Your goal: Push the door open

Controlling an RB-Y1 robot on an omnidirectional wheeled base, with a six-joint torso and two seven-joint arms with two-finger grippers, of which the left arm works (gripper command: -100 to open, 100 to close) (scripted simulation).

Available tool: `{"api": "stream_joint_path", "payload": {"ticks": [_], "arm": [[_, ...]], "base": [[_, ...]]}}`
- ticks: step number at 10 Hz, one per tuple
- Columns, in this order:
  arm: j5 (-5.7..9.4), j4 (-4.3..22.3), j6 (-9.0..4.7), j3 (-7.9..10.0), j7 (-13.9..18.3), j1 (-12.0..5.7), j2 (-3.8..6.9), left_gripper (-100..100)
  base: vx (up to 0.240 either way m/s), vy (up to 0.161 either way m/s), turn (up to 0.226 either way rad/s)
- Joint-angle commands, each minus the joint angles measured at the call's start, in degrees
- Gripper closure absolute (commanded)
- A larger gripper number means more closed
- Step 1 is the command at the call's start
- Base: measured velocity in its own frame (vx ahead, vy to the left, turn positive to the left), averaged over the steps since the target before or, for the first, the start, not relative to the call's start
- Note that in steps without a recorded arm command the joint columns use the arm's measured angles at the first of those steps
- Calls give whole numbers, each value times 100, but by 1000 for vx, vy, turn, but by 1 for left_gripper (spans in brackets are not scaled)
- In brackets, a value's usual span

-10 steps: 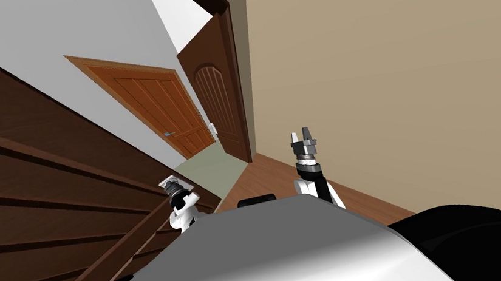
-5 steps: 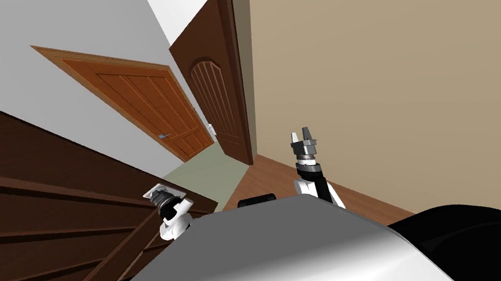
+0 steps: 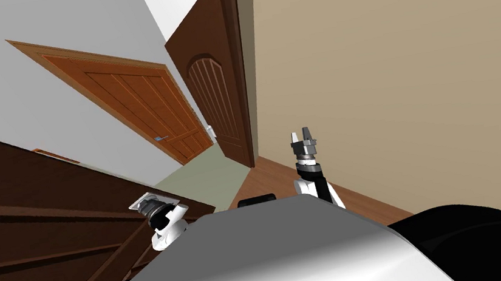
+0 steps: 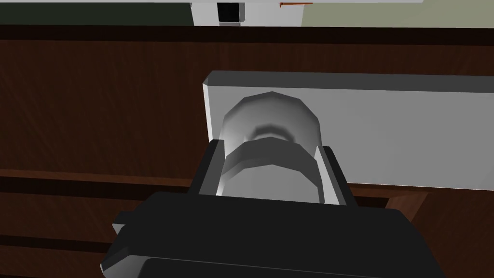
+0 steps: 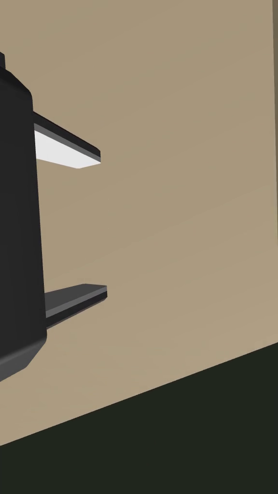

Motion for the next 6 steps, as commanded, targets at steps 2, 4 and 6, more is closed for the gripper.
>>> {"api": "stream_joint_path", "payload": {"ticks": [2, 4, 6], "arm": [[306, 4, -19, 147, -107, 204, 133, 100], [539, -21, -1, 251, -227, 313, 167, 100], [768, -47, 16, 352, -345, 420, 196, 100]], "base": [[144, 93, -41], [143, 87, -18], [149, 88, -23]]}}
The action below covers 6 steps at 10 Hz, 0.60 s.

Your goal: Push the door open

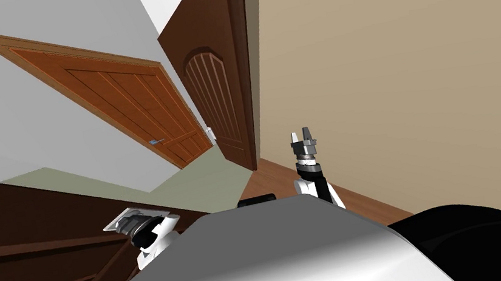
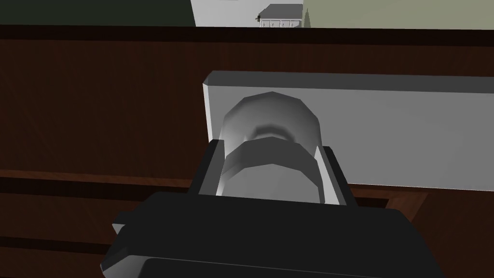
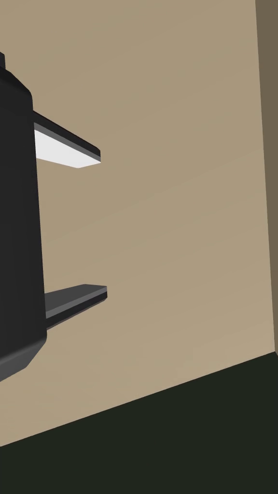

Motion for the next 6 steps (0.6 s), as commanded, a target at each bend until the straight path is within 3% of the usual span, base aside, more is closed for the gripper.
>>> {"api": "stream_joint_path", "payload": {"ticks": [1, 6], "arm": [[210, -17, -13, 145, -120, 120, 56, 100], [785, -80, 30, 401, -415, 388, 111, 100]], "base": [[134, 69, -29], [162, 82, -15]]}}
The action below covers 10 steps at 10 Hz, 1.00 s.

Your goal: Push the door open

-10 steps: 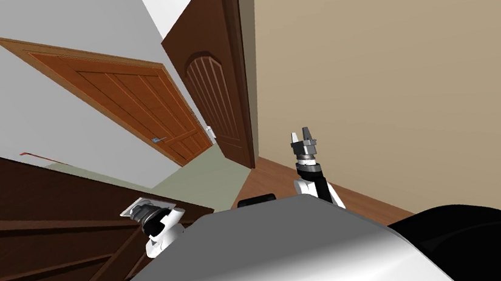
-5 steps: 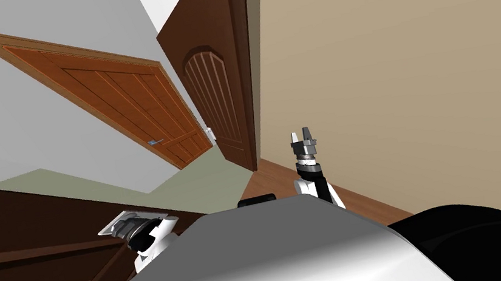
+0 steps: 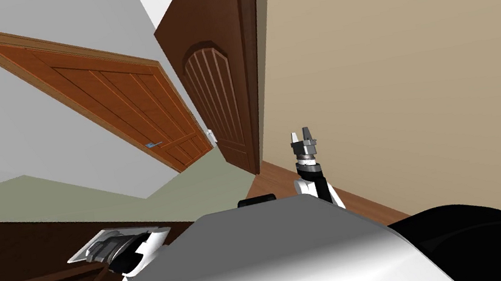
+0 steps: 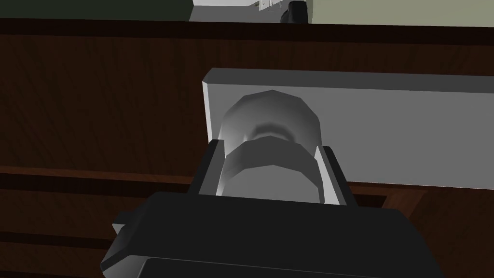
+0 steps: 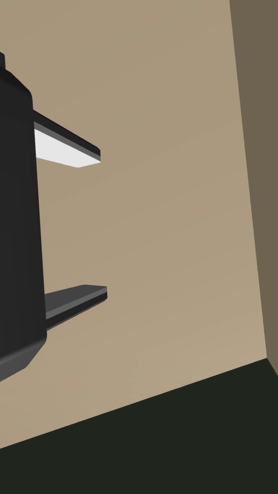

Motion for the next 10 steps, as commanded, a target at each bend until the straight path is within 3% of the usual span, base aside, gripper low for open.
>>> {"api": "stream_joint_path", "payload": {"ticks": [1, 4, 5, 10], "arm": [[185, 17, -12, 121, -110, 70, 69, 100], [491, -17, 11, 257, -267, 213, 90, 100], [427, 7, 3, 210, -200, 225, 73, 100], [510, -44, 10, 593, -297, 254, 57, 100]], "base": [[167, 76, -3], [156, 89, -13], [66, 44, 24], [69, 150, 17]]}}
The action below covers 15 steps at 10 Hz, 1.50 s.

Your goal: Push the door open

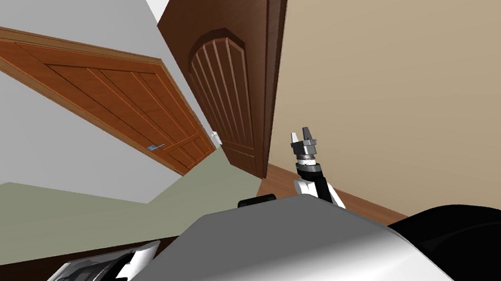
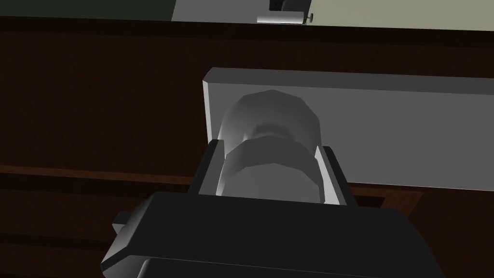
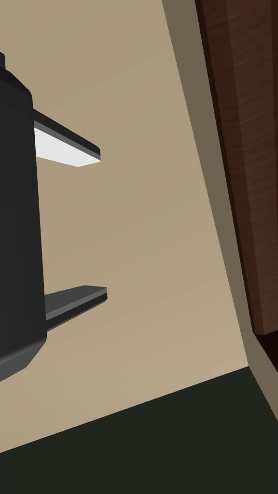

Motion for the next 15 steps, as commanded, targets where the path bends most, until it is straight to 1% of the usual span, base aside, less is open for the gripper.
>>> {"api": "stream_joint_path", "payload": {"ticks": [1, 4, 5, 7, 8, 10, 11, 13, 14, 15], "arm": [[26, -76, 7, 157, -34, 45, 9, 100], [77, -107, 9, 437, -101, 59, -14, 100], [87, -112, 9, 486, -113, 62, -18, 100], [125, -135, 10, 694, -162, 72, -34, 100], [134, -141, 10, 747, -175, 75, -39, 100], [174, -164, 11, 960, -226, 85, -57, 100], [183, -170, 12, 1013, -238, 88, -61, 100], [222, -193, 13, 1222, -288, 99, -79, 100], [231, -198, 13, 1274, -300, 101, -84, 100], [249, -209, 13, 1372, -324, 106, -93, 100]], "base": [[79, 187, 13], [99, 188, 35], [77, 177, 23], [93, 155, 21], [131, 136, 34], [108, 161, 51], [89, 149, 39], [103, 161, 25], [109, 162, 44], [93, 168, 34]]}}
